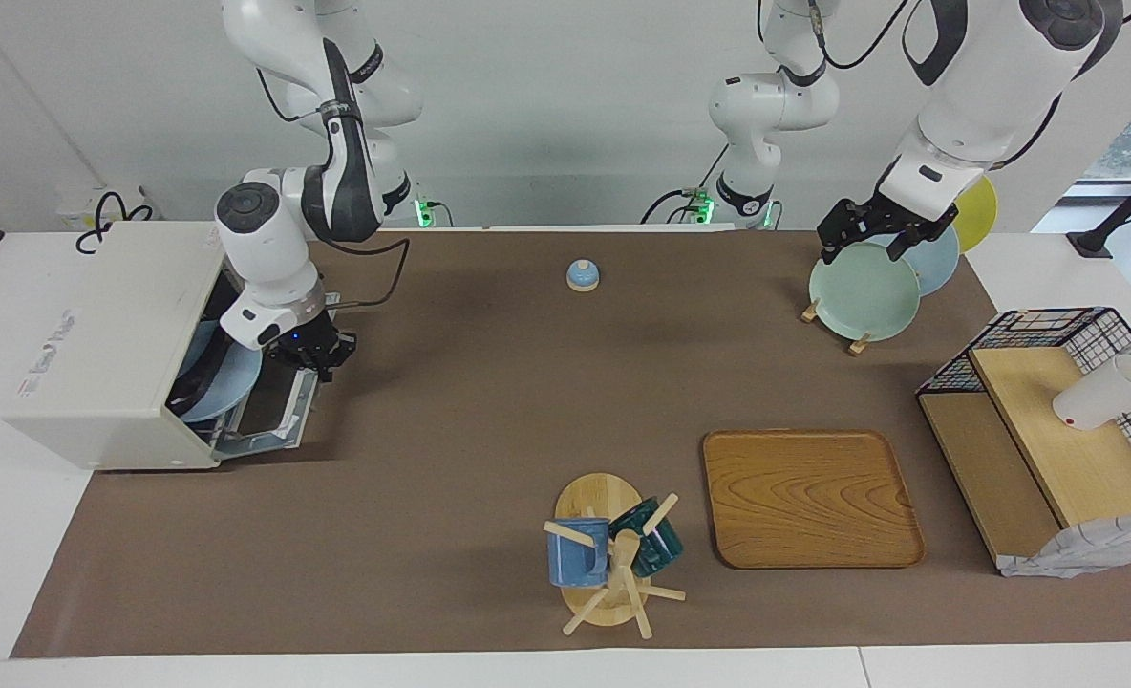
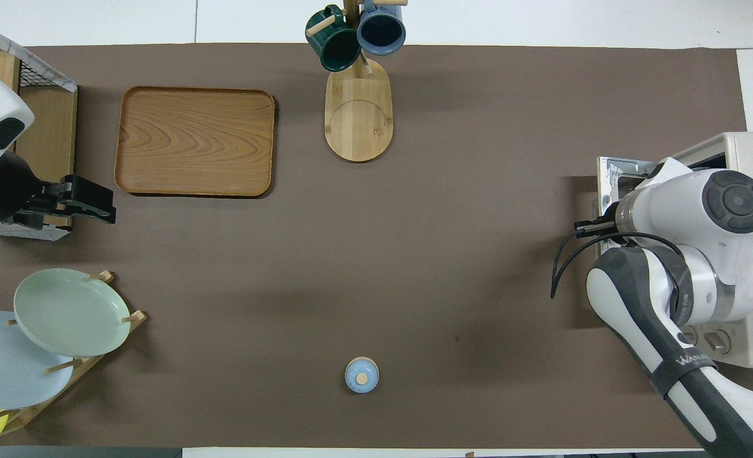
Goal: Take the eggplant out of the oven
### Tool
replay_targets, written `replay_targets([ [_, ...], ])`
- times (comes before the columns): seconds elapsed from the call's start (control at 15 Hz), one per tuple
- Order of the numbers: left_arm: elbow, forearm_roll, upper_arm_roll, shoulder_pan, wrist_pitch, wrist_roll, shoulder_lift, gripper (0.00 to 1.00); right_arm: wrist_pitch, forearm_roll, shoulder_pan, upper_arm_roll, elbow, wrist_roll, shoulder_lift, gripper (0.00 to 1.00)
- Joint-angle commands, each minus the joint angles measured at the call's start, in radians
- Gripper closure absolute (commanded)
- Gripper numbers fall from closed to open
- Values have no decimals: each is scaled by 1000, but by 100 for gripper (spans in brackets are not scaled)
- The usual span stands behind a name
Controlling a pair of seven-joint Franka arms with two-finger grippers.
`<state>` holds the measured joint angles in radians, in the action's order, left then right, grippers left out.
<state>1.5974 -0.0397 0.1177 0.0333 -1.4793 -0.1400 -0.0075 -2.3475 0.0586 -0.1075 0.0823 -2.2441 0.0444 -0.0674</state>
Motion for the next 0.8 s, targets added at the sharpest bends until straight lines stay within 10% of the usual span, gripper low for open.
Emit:
replay_targets([
  [0.0, -7, 17, 10, -12, 16, 11, -6, 0, -39, 20, 31, 20, -2, -15, -14, 100],
  [0.73, -8, 17, 10, -13, 16, 11, -6, 0, -94, -69, 3, 7, -14, -92, -89, 100],
])
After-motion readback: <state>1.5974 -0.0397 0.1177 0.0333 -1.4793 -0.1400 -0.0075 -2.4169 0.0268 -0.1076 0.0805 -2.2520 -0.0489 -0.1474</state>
